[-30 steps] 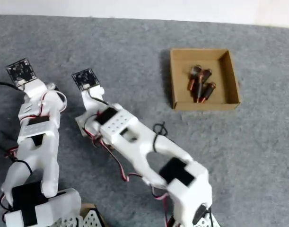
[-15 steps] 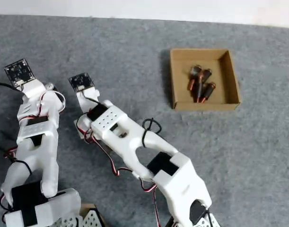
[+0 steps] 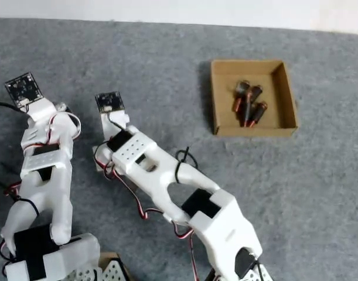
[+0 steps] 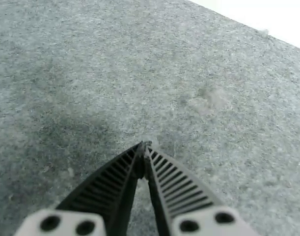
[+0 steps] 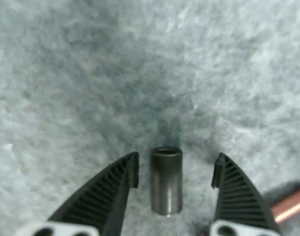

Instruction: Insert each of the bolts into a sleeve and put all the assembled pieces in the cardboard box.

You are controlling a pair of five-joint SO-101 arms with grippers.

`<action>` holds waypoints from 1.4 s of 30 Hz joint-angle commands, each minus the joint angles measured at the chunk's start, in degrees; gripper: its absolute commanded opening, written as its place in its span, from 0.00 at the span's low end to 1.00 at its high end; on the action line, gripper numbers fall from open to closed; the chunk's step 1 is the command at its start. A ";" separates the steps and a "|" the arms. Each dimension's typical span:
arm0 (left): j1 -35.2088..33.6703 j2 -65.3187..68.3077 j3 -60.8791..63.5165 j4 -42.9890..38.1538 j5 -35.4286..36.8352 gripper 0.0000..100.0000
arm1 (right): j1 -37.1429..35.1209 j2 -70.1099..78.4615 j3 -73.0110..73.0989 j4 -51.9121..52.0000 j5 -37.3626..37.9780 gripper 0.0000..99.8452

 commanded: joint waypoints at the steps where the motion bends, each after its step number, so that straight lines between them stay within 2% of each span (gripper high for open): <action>1: -0.57 -0.22 -3.47 0.09 0.62 0.01 | -1.71 -0.04 -0.66 4.09 -0.53 0.23; 5: -0.57 -0.22 -3.47 0.09 0.62 0.01 | -3.30 1.36 -0.75 8.57 -0.18 0.23; 10: -0.66 -0.22 -3.47 0.09 0.62 0.01 | -2.68 2.51 -0.75 8.84 0.00 0.23; 16: -0.57 -0.22 -3.47 0.09 0.62 0.01 | -2.86 2.51 -0.84 8.48 11.34 0.23; 33: -0.66 -0.22 -3.47 0.09 0.62 0.01 | 0.04 2.59 -0.66 1.54 11.60 0.23; 42: -0.57 -0.22 -3.47 0.09 0.62 0.01 | 0.13 2.59 -0.48 1.19 11.34 0.23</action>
